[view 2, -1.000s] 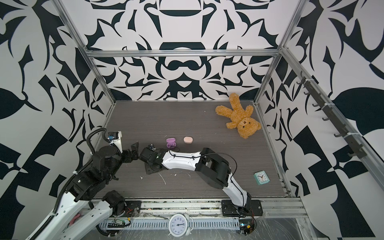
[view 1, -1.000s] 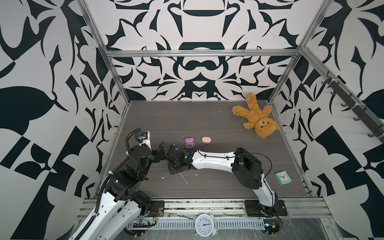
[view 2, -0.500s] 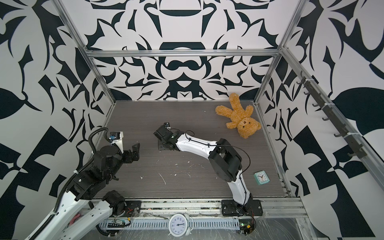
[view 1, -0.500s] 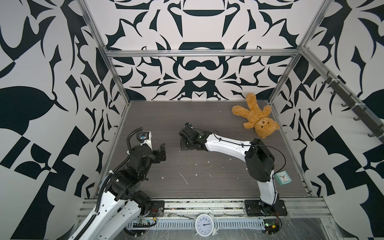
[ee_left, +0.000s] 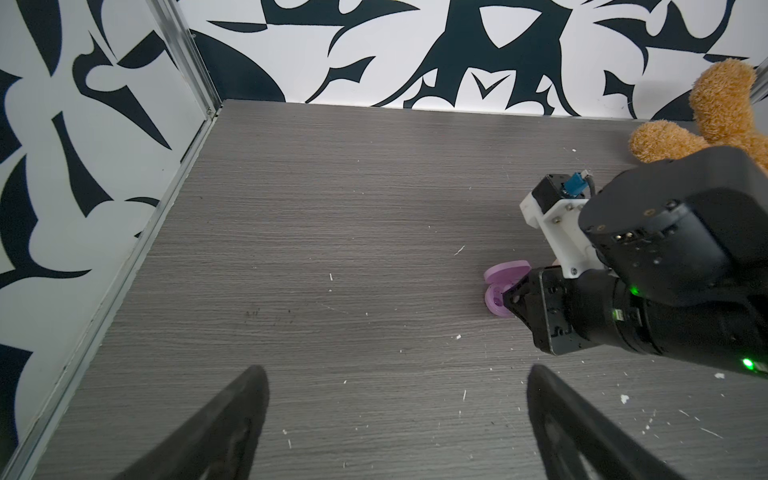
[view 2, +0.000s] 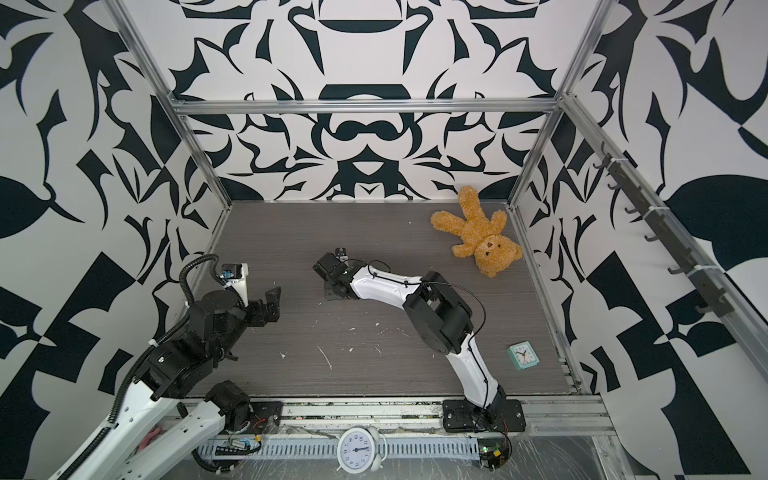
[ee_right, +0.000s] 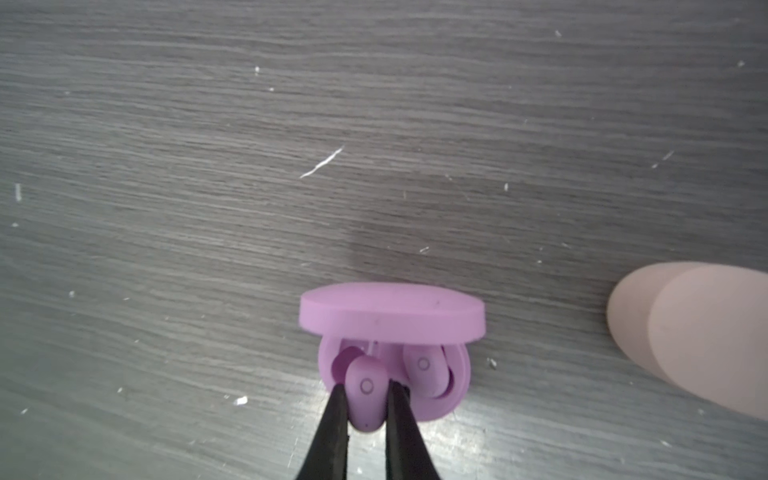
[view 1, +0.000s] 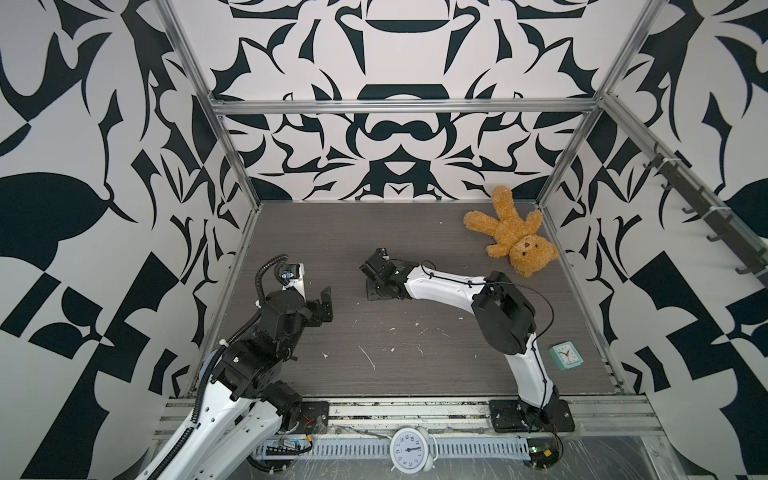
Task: Insert the wireless bluetooth earbuds into the charging case
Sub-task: 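Press the second earbud into the other slot of the case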
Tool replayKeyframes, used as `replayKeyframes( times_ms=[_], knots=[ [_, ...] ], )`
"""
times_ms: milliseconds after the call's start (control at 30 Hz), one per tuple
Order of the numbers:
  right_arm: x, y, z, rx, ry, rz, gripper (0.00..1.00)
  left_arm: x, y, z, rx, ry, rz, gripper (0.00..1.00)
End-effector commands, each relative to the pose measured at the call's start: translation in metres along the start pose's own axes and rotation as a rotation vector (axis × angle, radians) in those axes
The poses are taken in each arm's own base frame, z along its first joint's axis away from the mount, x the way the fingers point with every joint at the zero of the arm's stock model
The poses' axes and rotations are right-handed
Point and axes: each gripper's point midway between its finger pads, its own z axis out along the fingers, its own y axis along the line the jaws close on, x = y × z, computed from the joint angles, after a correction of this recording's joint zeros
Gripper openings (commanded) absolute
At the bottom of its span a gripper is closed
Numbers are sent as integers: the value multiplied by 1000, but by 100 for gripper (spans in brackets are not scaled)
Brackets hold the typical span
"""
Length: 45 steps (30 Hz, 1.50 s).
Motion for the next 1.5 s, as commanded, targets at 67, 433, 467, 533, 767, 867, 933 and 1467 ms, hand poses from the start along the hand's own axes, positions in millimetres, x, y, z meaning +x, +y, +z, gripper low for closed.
replayKeyframes(
  times_ms=[67,433,467,533,767,867,933,1467],
  knots=[
    [-30,10,-14,-17,-88,13,5,9,1,3,-2,26,15,99],
    [-20,9,-1,-15,-56,21,6,9,0,3,-2,28,16,99],
    [-19,8,0,-12,-53,25,6,9,0,3,-1,28,16,99],
    [-17,6,2,-6,-48,28,6,9,0,3,-1,27,15,99],
    [-12,7,4,-8,-39,33,9,9,0,3,1,28,14,99],
    [-11,8,6,-9,-35,35,12,9,0,3,2,28,15,99],
    [-10,9,6,-13,-33,35,14,9,-1,3,3,27,15,99],
    [-11,17,-8,-35,-45,45,28,10,-1,3,7,33,17,99]
  ],
)
